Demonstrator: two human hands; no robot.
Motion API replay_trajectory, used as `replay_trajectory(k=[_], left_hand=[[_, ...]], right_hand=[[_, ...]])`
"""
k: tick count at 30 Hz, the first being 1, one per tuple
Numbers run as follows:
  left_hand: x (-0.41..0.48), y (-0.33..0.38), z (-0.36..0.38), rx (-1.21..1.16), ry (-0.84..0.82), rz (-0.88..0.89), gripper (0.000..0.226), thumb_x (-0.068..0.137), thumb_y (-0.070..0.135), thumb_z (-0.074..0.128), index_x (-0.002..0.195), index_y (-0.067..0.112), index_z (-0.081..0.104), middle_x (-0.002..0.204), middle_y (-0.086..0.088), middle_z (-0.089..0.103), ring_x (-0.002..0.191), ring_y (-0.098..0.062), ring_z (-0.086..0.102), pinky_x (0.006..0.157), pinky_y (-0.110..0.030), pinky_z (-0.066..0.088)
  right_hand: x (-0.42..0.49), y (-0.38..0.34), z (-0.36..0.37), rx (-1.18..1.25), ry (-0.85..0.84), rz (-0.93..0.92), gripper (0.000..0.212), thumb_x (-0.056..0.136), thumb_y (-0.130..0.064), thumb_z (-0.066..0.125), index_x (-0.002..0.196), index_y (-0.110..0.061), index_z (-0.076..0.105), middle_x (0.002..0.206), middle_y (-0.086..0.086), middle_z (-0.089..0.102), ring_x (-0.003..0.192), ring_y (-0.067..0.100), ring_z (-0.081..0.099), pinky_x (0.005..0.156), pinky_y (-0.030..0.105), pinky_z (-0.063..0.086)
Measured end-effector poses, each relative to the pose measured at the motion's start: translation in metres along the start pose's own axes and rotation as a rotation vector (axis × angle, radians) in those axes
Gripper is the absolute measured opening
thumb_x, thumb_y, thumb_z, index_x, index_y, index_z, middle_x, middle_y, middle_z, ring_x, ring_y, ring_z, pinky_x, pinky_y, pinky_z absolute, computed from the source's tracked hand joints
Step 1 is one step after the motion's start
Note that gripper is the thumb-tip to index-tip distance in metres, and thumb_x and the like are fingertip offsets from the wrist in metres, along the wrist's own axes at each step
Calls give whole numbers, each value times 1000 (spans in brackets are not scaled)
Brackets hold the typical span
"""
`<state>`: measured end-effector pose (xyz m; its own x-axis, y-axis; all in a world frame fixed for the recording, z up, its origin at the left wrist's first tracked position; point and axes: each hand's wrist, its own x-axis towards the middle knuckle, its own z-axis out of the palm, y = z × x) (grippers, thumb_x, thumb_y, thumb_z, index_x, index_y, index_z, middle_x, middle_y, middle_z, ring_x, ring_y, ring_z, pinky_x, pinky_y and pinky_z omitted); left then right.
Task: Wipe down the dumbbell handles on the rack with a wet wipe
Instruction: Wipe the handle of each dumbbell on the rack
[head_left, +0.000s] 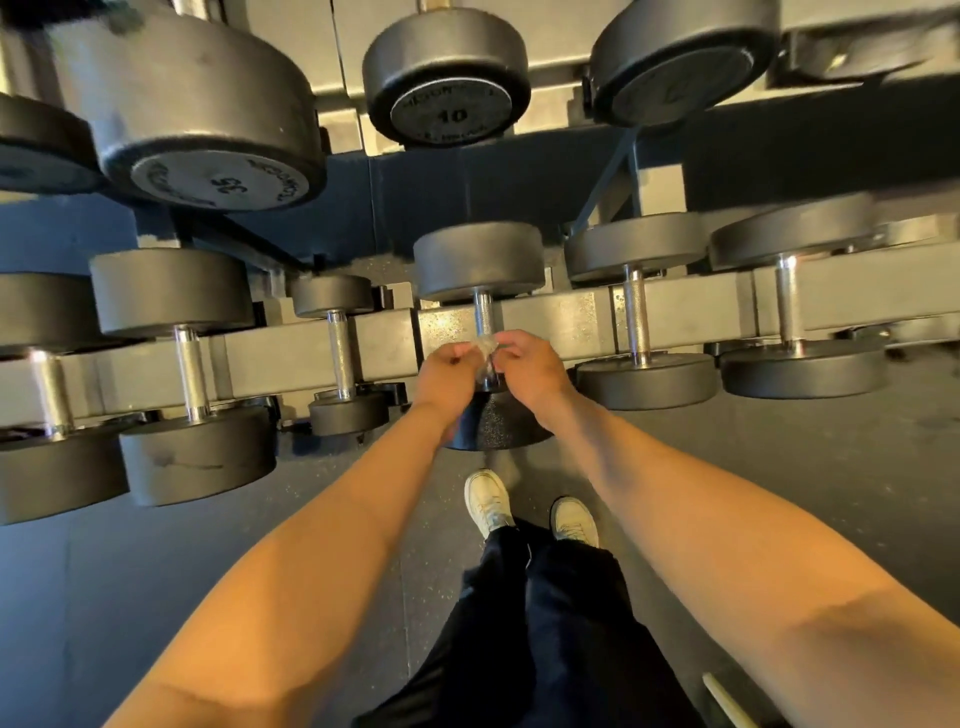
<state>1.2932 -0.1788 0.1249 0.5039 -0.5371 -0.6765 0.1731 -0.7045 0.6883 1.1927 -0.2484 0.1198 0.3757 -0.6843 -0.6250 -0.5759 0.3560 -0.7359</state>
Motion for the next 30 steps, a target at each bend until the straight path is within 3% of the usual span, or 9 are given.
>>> replay_trajectory(k=[4, 7, 11, 15, 18, 20, 22, 26, 30], left_hand=[[-37, 40, -14, 23, -38, 113, 19, 100, 18, 51, 95, 15, 70, 93, -9, 72, 81, -16, 60, 76, -32, 49], [-61, 71, -25, 57, -51, 209, 18, 102, 18, 48, 103, 18, 67, 96, 1, 68, 86, -14, 61, 73, -24, 46], [-82, 107, -36, 127, -90, 361, 24, 103, 14, 46, 118, 15, 64, 107, -2, 66, 88, -11, 61, 76, -22, 47], [-103, 144, -45, 50, -127, 420, 23, 101, 6, 52, 114, 24, 57, 112, -2, 62, 95, -6, 58, 80, -12, 47], [-102, 162, -49, 12, -127, 417, 38, 99, 15, 59, 134, 27, 50, 119, 4, 57, 106, -10, 60, 95, -29, 54], [-97, 172, -52, 36, -126, 442, 39, 95, 28, 65, 131, 36, 50, 120, 5, 58, 108, -15, 62, 95, -42, 56], [-93, 183, -52, 33, -110, 462, 31, 92, 39, 69, 119, 39, 54, 115, 6, 61, 106, -16, 64, 92, -42, 57], [-79, 205, -50, 50, -19, 479, 18, 99, 27, 61, 116, 27, 57, 106, 0, 63, 99, -21, 63, 86, -36, 54], [-58, 232, -48, 67, 50, 367, 17, 96, 27, 60, 113, 24, 56, 98, -4, 65, 92, -20, 65, 87, -45, 58]], right_hand=[[-37, -41, -15, 166, -27, -78, 27, 93, 1, 50, 112, -7, 68, 89, 5, 70, 81, 17, 66, 72, 19, 51], [-66, -75, -23, 237, -23, -112, 23, 98, -8, 52, 111, -20, 66, 102, 5, 71, 95, 20, 69, 80, 29, 55], [-89, -111, -33, 146, 92, -136, 21, 94, -15, 55, 112, -20, 63, 103, 2, 67, 98, 22, 65, 84, 37, 54], [-97, -148, -44, 191, 184, -150, 15, 90, -9, 63, 101, -18, 62, 93, 1, 65, 88, 18, 63, 76, 29, 50], [-97, -170, -54, 172, 198, -178, 15, 90, -13, 64, 100, -22, 59, 95, -1, 62, 90, 17, 61, 76, 30, 49], [-94, -181, -61, 151, 190, -196, 14, 91, -15, 64, 99, -25, 58, 97, -1, 62, 91, 17, 61, 75, 29, 47], [-89, -191, -66, 134, 185, -229, 12, 93, -16, 61, 102, -24, 59, 99, 0, 63, 93, 18, 61, 76, 29, 48], [-71, -214, -74, 141, 209, -291, 13, 95, -11, 56, 103, -20, 62, 98, -1, 64, 90, 14, 60, 73, 24, 46], [-47, -235, -77, 176, 184, -287, 16, 94, -12, 59, 99, -28, 63, 97, -1, 65, 93, 16, 64, 77, 30, 56]])
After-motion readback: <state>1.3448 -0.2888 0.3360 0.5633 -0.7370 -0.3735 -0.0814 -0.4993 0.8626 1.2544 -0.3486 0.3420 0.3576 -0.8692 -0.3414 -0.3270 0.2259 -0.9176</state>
